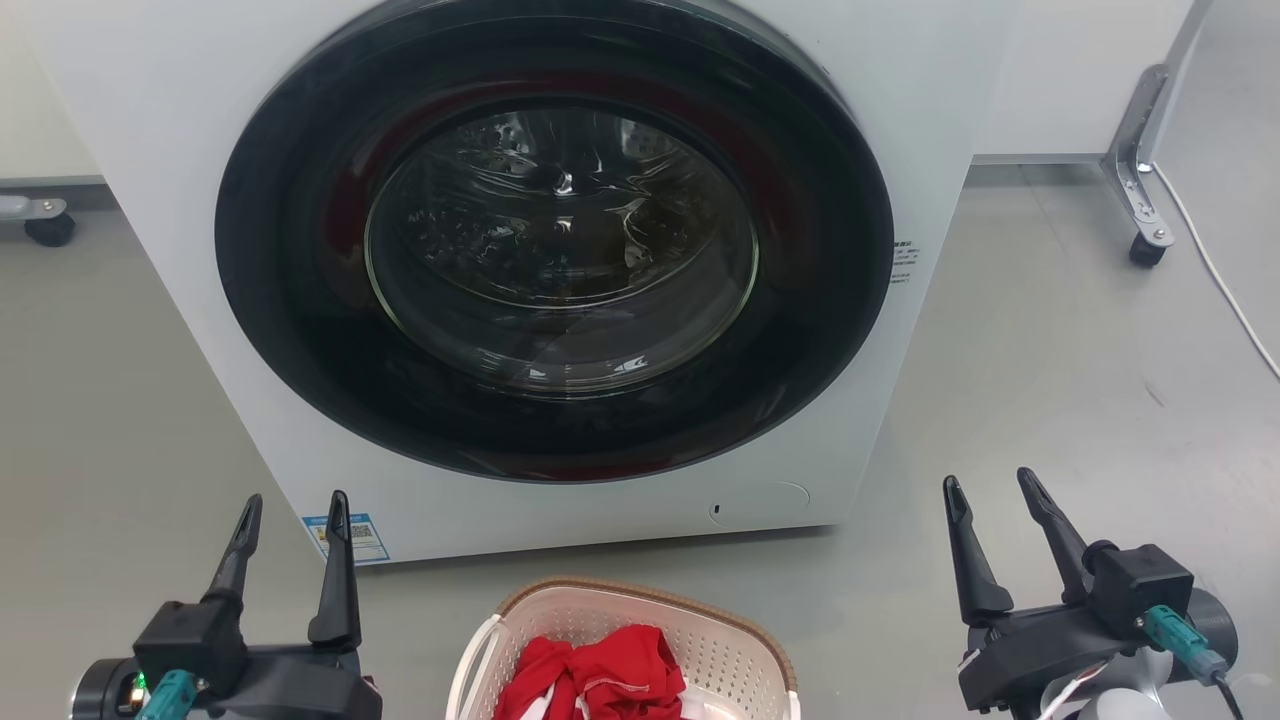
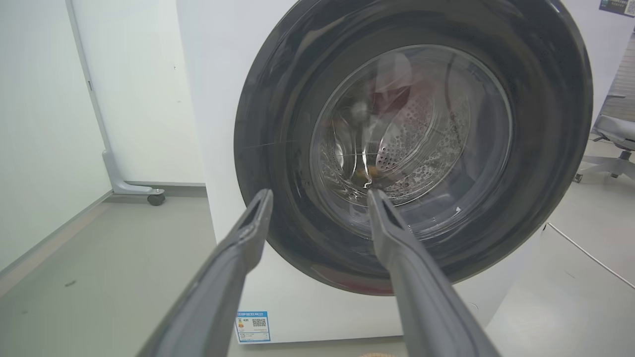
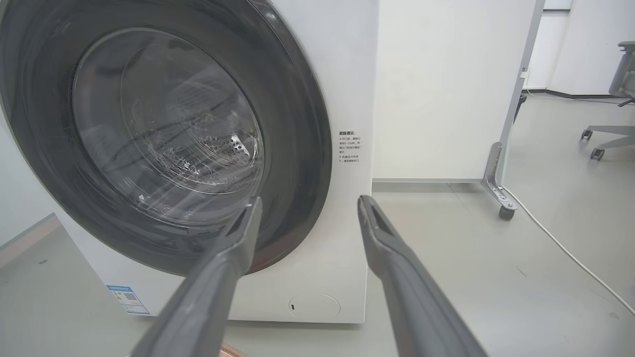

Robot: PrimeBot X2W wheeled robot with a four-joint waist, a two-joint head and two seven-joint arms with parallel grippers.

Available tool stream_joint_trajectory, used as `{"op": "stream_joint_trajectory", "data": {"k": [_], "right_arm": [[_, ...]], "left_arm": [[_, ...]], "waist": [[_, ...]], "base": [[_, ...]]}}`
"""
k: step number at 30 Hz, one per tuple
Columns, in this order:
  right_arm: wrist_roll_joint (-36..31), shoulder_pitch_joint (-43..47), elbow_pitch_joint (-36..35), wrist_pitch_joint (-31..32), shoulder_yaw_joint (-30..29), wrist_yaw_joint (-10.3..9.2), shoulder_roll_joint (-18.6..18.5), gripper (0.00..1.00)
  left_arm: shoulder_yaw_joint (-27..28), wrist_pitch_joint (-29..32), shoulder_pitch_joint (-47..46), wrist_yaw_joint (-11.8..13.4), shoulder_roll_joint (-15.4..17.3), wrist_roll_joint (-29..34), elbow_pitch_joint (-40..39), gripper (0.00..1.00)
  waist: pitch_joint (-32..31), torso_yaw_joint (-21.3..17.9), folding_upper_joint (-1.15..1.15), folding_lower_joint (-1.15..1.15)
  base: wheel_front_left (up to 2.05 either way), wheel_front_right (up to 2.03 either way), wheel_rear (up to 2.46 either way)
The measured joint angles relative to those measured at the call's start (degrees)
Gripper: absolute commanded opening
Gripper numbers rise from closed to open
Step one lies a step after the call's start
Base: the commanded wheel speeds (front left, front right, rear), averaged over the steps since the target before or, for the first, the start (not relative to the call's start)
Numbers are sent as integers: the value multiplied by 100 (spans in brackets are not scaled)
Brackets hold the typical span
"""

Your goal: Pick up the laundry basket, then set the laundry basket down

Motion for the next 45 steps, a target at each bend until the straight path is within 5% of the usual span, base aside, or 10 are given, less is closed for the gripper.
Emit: {"op": "stream_joint_trajectory", "data": {"k": [9, 45], "right_arm": [[-588, -48, -91, -156, 109, -49, -25, 100], [-260, -5, 130, -157, -248, 210, 244, 100]], "left_arm": [[-18, -154, 34, 102, 23, 539, -79, 100], [33, 109, 91, 96, -12, 265, 51, 100]], "waist": [[-7, -17, 0, 0], [17, -20, 0, 0]], "base": [[0, 0, 0], [0, 0, 0]]}}
